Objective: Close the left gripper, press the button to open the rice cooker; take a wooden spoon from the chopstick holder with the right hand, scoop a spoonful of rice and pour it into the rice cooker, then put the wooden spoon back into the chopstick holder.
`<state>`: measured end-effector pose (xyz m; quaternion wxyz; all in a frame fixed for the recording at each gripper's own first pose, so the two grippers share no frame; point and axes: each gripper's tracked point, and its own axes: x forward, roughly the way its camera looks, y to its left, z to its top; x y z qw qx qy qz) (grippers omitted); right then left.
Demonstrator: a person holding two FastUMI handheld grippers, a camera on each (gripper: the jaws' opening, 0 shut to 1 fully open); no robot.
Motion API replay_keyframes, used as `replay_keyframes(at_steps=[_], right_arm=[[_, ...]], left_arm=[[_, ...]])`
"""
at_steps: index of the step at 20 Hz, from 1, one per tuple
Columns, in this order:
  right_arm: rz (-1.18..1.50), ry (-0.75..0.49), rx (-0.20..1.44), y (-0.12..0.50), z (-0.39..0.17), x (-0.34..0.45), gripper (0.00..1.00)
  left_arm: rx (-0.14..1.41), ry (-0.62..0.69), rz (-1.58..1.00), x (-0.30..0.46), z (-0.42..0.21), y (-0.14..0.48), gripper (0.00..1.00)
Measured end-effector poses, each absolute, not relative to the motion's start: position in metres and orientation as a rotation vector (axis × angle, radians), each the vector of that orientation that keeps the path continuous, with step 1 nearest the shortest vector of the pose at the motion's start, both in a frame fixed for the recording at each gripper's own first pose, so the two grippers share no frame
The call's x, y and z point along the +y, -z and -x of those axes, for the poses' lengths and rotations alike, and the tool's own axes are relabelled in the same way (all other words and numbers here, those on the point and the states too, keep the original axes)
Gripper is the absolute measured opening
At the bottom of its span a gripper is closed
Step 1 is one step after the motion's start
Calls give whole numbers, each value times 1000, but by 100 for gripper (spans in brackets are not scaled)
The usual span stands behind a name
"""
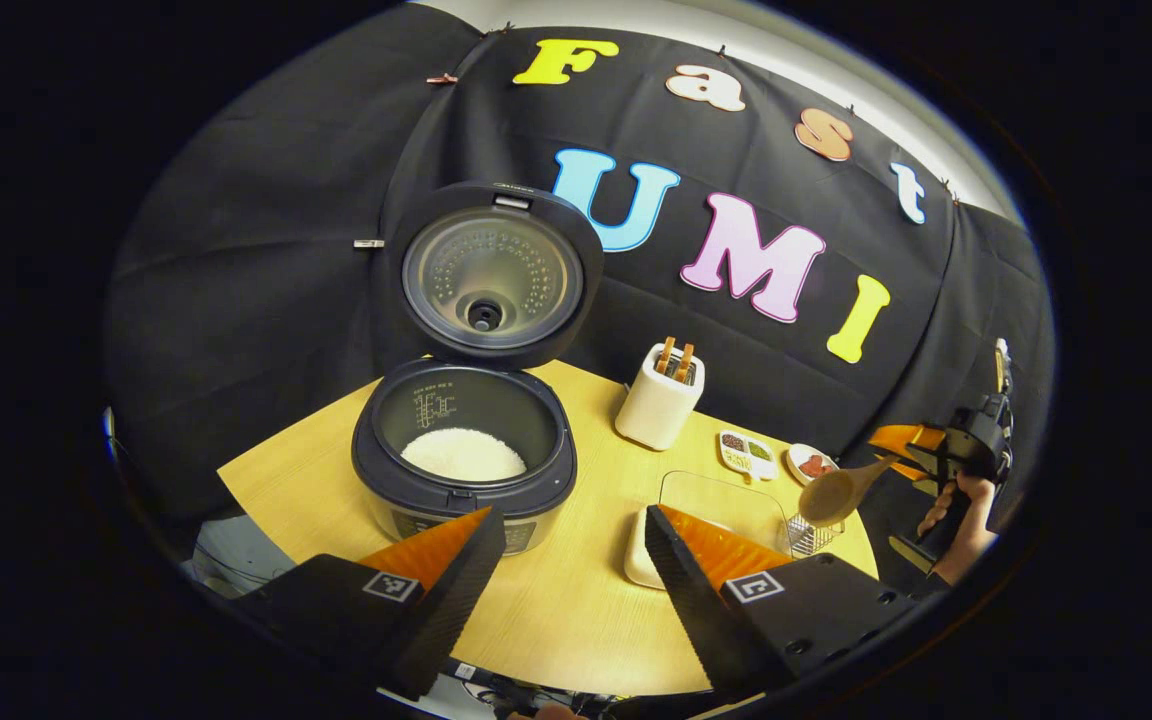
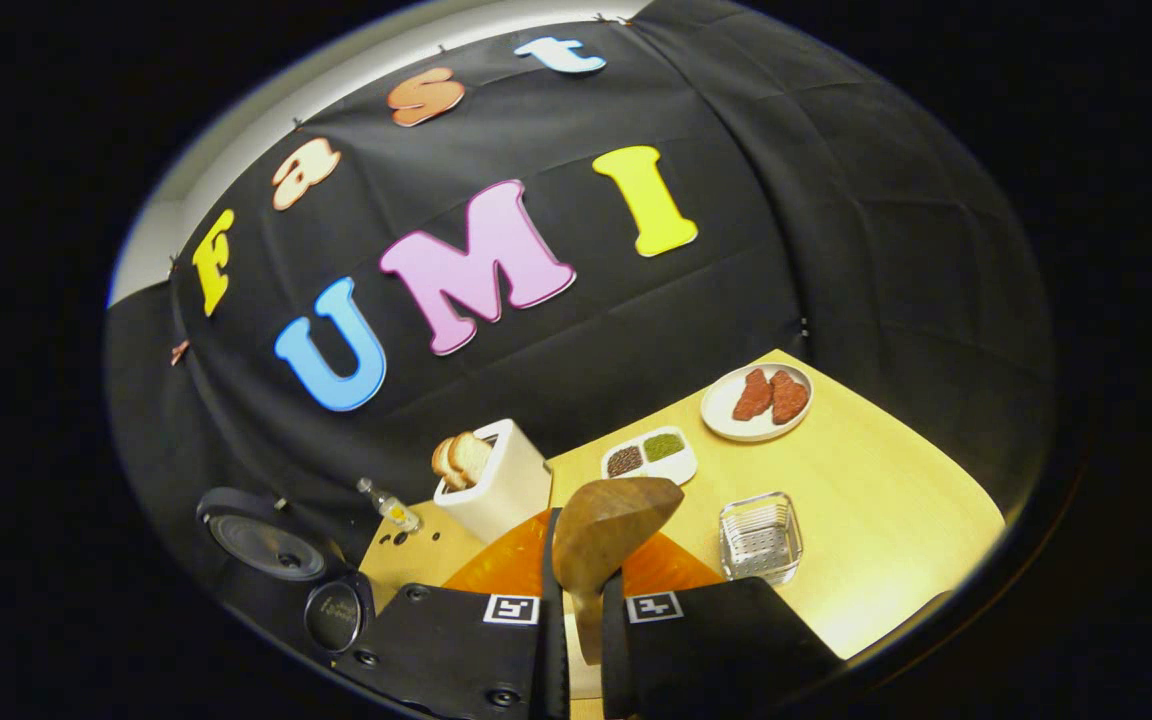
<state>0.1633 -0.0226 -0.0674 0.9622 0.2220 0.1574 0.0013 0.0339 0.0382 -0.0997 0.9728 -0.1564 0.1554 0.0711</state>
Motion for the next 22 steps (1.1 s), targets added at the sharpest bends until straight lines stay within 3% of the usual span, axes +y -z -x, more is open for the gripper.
replay_keyframes(at_steps=[3, 8, 15, 22], right_arm=[[-386, -40, 355, 85, -164, 12, 17], [-202, -54, 376, 124, -174, 47, 17], [-139, 21, 432, 170, -176, 33, 17], [-184, 23, 466, 201, -163, 56, 17]], left_arm=[[330, -80, 312, 38, -43, 100, 92], [353, 18, 277, 45, -76, 96, 95], [406, 106, 264, 30, -88, 113, 96], [381, 63, 294, 53, -76, 102, 95]])
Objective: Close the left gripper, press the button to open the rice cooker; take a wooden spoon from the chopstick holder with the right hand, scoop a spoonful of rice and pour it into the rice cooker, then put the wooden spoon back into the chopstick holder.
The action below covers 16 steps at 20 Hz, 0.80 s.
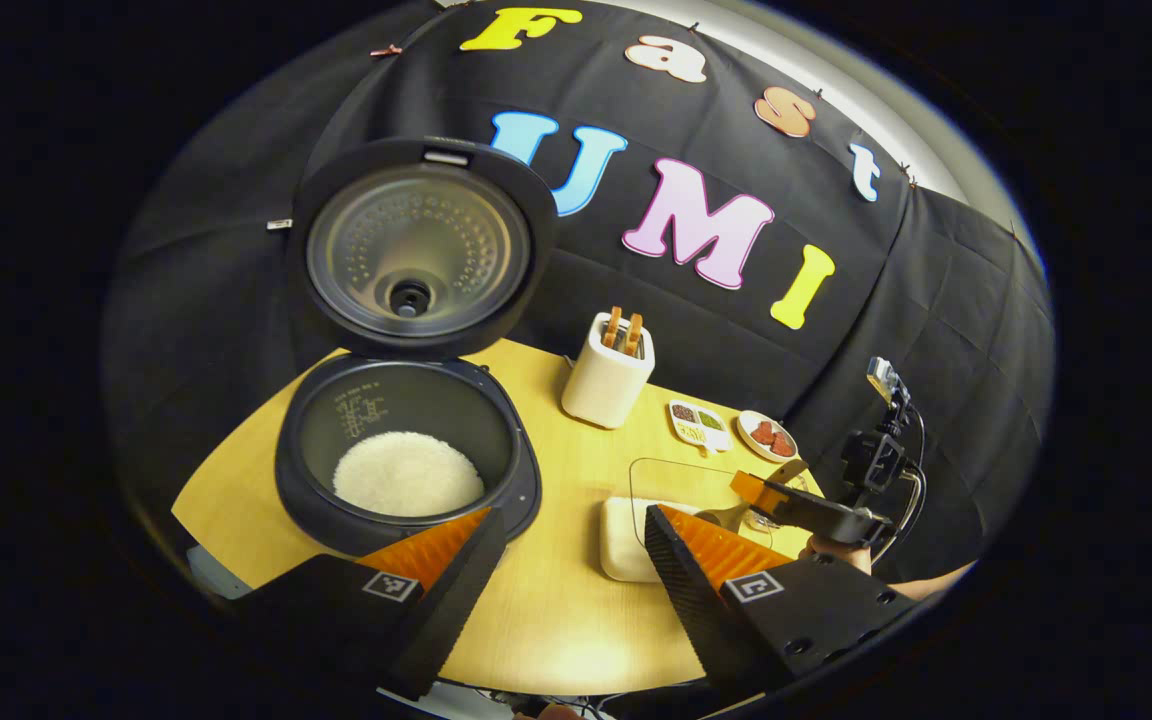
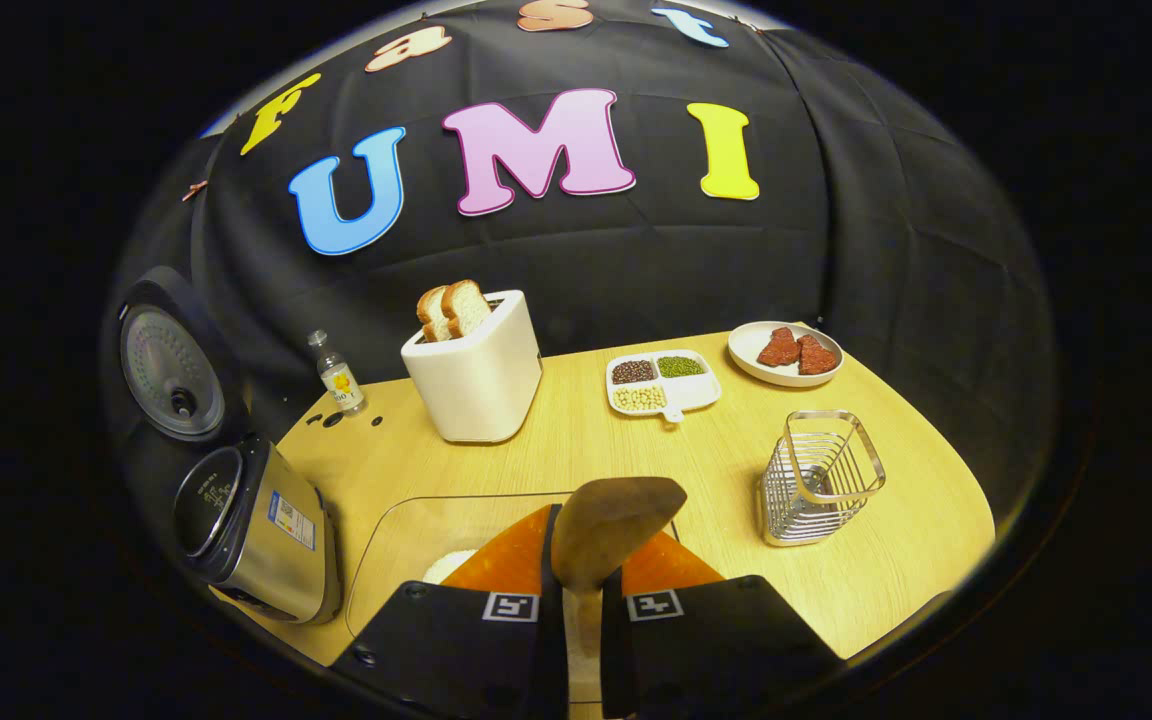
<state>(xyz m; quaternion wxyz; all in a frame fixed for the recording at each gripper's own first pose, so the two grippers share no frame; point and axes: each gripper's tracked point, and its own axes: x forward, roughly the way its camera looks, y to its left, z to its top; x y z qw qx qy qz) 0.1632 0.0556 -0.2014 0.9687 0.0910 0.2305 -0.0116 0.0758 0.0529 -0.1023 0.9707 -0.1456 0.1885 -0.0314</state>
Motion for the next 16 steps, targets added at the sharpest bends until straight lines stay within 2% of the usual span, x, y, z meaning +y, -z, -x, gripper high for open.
replay_keyframes(at_steps=[7, 8, 9, 16], right_arm=[[-320, -34, 553, 208, -151, 108, 17], [-346, -36, 564, 207, -151, 111, 12], [-381, -39, 578, 207, -150, 116, 17], [-560, -34, 655, 205, -149, 133, 17]], left_arm=[[391, -31, 371, 86, -49, 116, 95], [392, -38, 379, 89, -46, 117, 95], [389, -45, 383, 92, -43, 119, 95], [356, -69, 385, 100, -32, 112, 95]])
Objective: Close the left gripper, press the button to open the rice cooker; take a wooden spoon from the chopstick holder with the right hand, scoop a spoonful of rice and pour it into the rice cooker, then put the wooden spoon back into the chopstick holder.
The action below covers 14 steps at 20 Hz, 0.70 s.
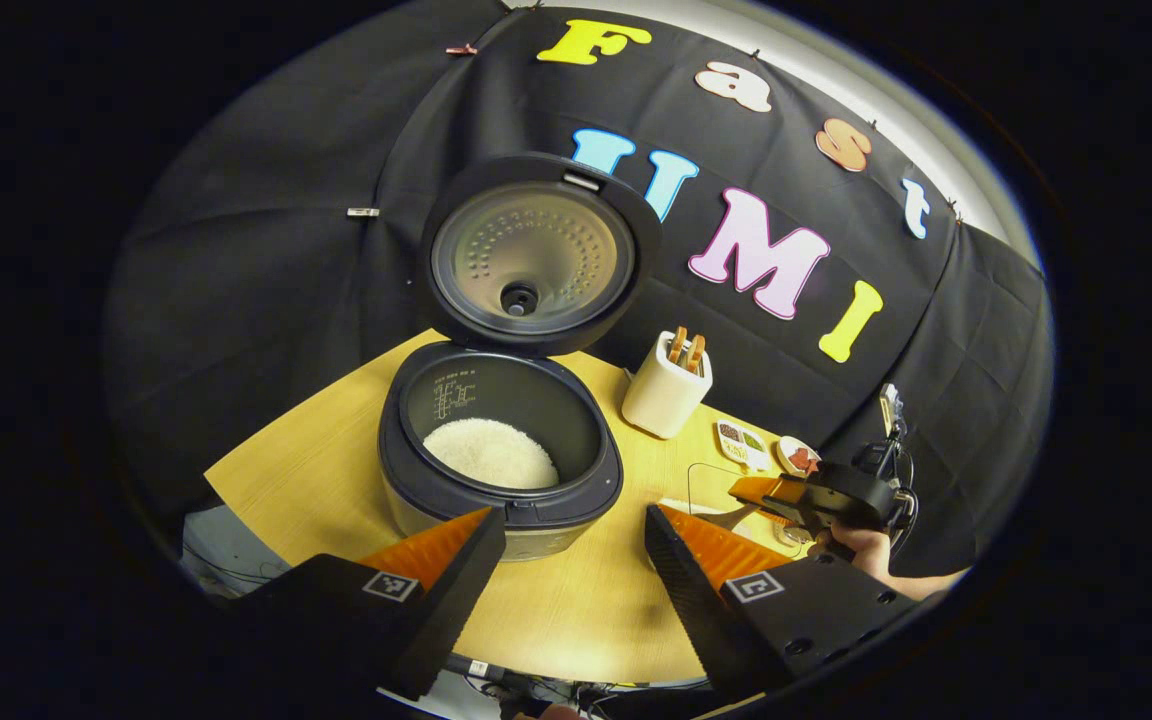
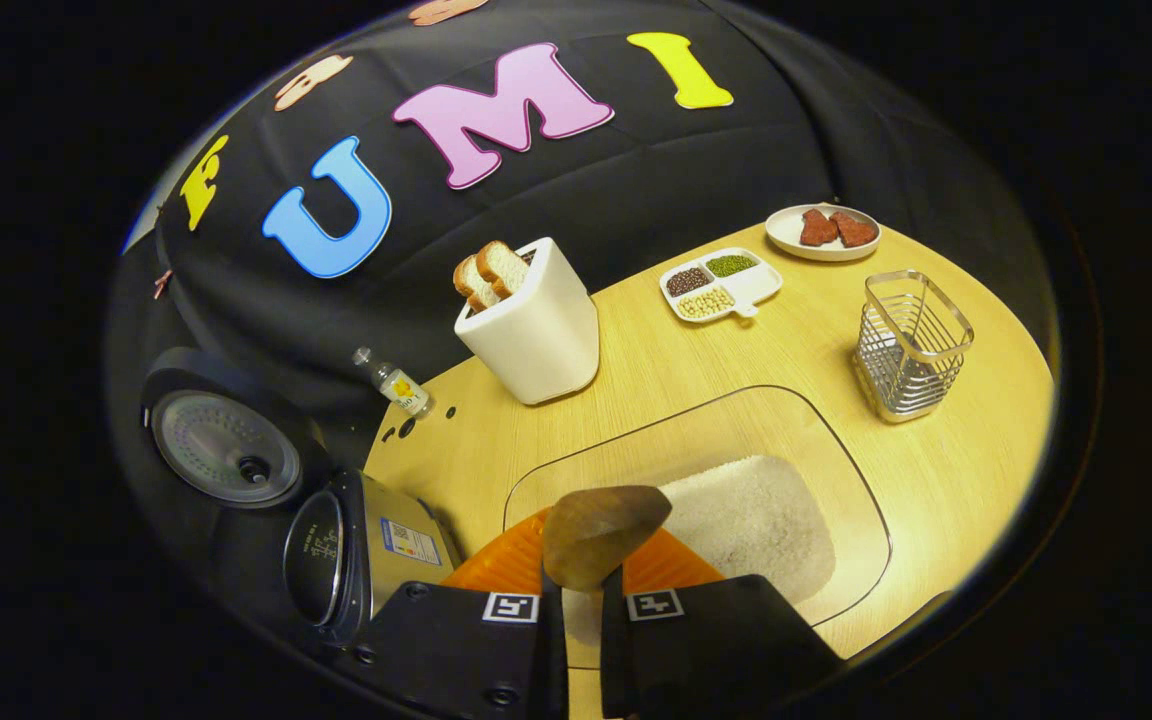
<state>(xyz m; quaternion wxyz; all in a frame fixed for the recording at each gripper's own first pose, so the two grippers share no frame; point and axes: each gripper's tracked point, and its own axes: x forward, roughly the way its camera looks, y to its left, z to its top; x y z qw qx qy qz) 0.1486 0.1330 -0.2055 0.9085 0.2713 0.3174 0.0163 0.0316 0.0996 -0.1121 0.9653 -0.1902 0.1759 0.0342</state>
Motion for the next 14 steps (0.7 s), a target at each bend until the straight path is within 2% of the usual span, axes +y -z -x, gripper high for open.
replay_keyframes(at_steps=[2, 3, 6, 14], right_arm=[[-626, -29, 670, 203, -147, 131, 17], [-648, -26, 671, 202, -150, 129, 17], [-698, -11, 684, 206, -147, 113, 17], [-864, 132, 672, 205, -144, 50, 17]], left_arm=[[355, -73, 385, 100, -30, 113, 92], [355, -74, 385, 100, -30, 113, 95], [349, -84, 375, 101, -28, 110, 95], [340, -91, 353, 101, -27, 105, 95]])
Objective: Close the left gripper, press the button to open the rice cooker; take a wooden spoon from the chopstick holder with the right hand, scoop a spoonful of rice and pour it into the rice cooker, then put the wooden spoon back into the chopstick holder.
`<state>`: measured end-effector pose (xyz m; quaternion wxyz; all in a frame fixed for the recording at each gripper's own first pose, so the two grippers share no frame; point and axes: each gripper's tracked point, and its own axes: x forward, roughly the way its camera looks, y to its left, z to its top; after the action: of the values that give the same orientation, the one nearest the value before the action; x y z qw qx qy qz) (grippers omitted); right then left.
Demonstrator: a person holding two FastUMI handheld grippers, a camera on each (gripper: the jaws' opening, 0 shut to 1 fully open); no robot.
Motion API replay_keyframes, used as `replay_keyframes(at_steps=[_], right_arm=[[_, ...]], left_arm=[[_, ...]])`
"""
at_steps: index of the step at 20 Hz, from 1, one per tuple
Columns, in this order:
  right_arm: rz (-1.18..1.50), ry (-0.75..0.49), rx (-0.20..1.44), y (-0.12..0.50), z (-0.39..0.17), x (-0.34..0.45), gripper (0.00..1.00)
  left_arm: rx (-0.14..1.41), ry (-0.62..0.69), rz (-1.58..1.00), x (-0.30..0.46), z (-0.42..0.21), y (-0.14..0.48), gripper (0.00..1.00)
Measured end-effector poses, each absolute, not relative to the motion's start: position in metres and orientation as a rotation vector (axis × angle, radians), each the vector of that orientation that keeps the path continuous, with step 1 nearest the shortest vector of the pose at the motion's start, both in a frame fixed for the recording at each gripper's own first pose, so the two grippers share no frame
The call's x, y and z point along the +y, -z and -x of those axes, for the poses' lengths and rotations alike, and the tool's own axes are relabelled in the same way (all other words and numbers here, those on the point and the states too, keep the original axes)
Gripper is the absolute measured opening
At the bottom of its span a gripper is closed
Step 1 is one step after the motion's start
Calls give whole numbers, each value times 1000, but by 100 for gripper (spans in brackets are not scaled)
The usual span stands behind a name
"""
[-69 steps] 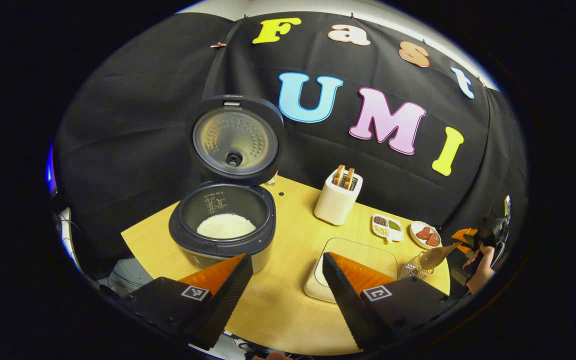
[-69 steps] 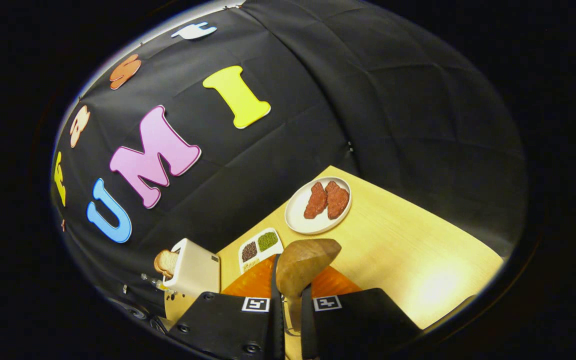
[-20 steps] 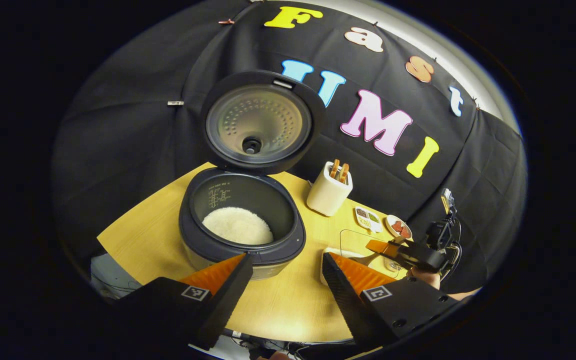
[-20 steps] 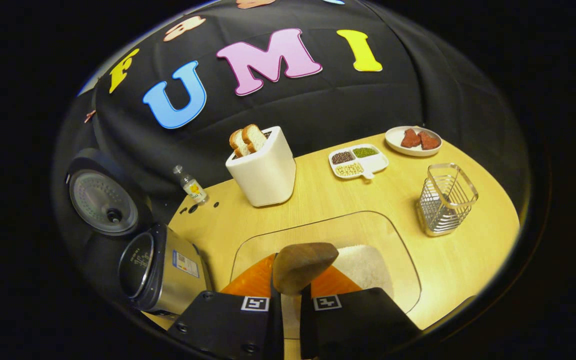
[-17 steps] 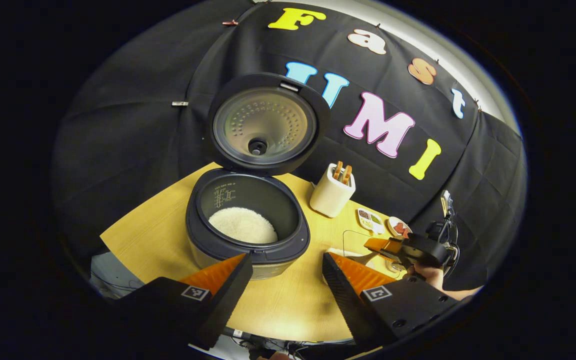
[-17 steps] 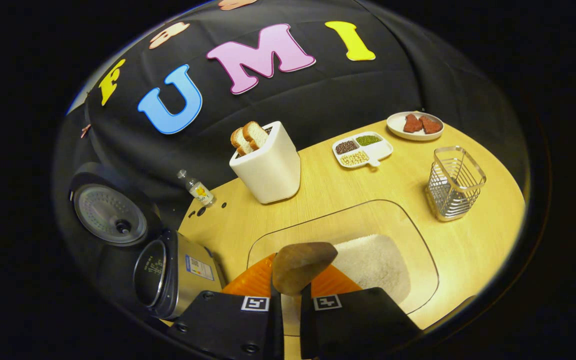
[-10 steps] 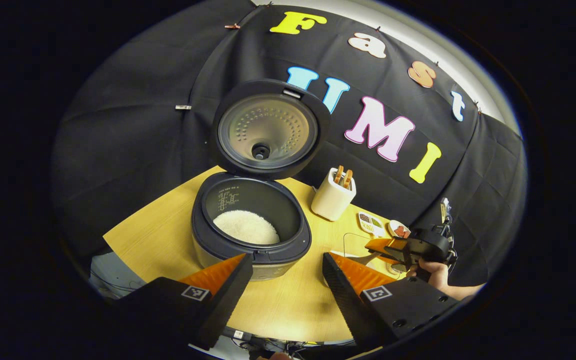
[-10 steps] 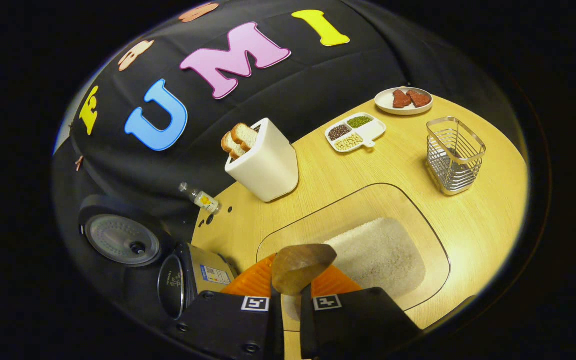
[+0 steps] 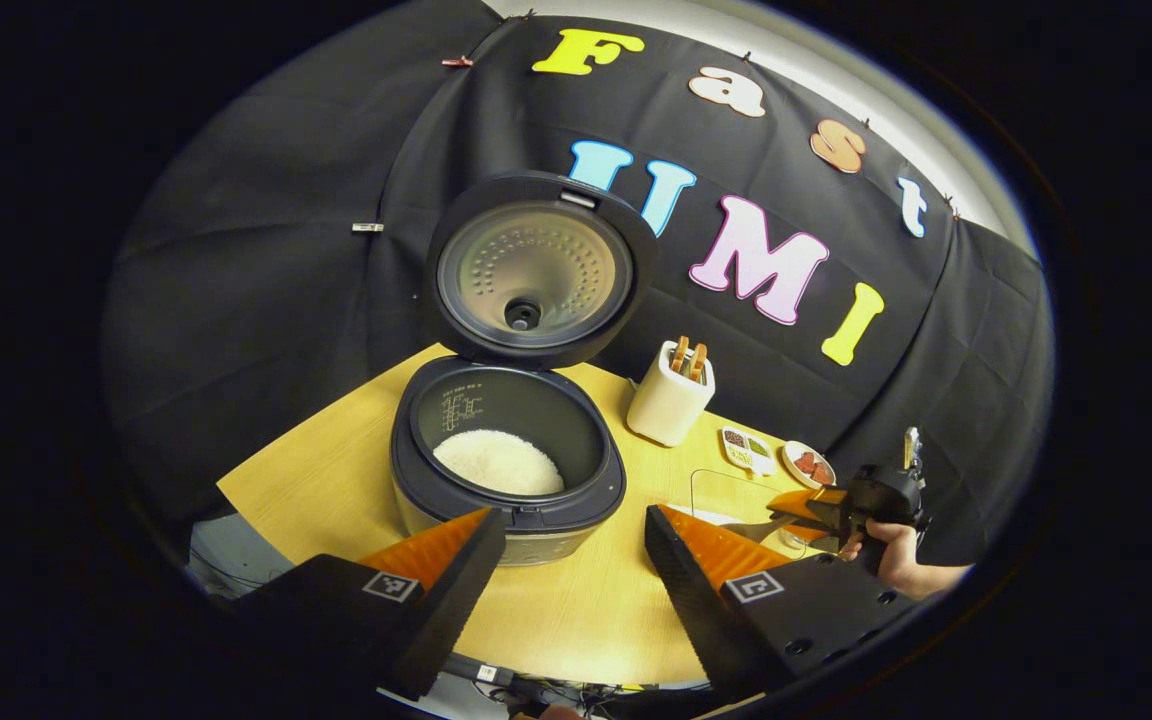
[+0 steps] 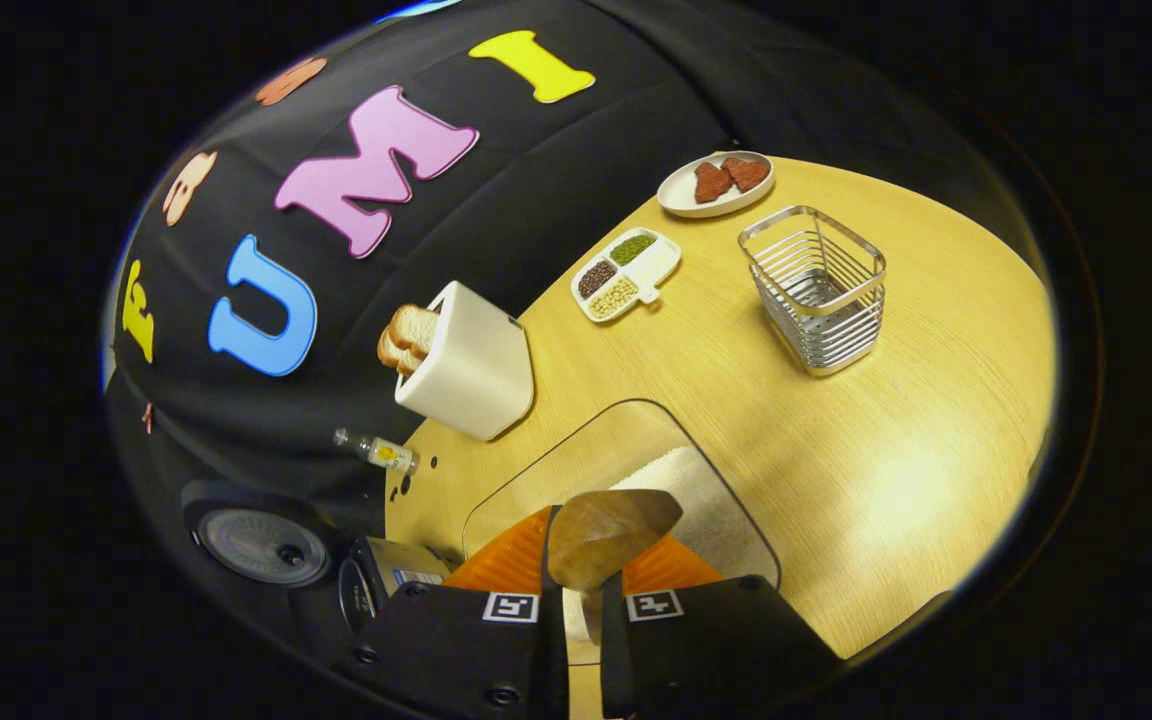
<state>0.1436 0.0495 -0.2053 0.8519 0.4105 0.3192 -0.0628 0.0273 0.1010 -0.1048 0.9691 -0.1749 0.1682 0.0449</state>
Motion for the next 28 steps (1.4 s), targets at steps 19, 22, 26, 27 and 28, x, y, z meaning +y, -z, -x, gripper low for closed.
replay_keyframes(at_steps=[19, 22, 26, 27, 28], right_arm=[[-1299, 3, 620, 98, -160, 101, 17], [-1357, -54, 624, 73, -162, 128, 17], [-1337, -120, 625, 52, -163, 166, 17], [-1324, -142, 625, 48, -164, 178, 17], [-1310, -165, 624, 41, -163, 191, 17]], left_arm=[[273, -115, 343, 117, -21, 90, 95], [263, -132, 342, 132, -15, 89, 95], [241, -180, 348, 153, -4, 89, 95], [236, -193, 356, 159, -4, 89, 95], [230, -207, 367, 164, -2, 89, 95]])
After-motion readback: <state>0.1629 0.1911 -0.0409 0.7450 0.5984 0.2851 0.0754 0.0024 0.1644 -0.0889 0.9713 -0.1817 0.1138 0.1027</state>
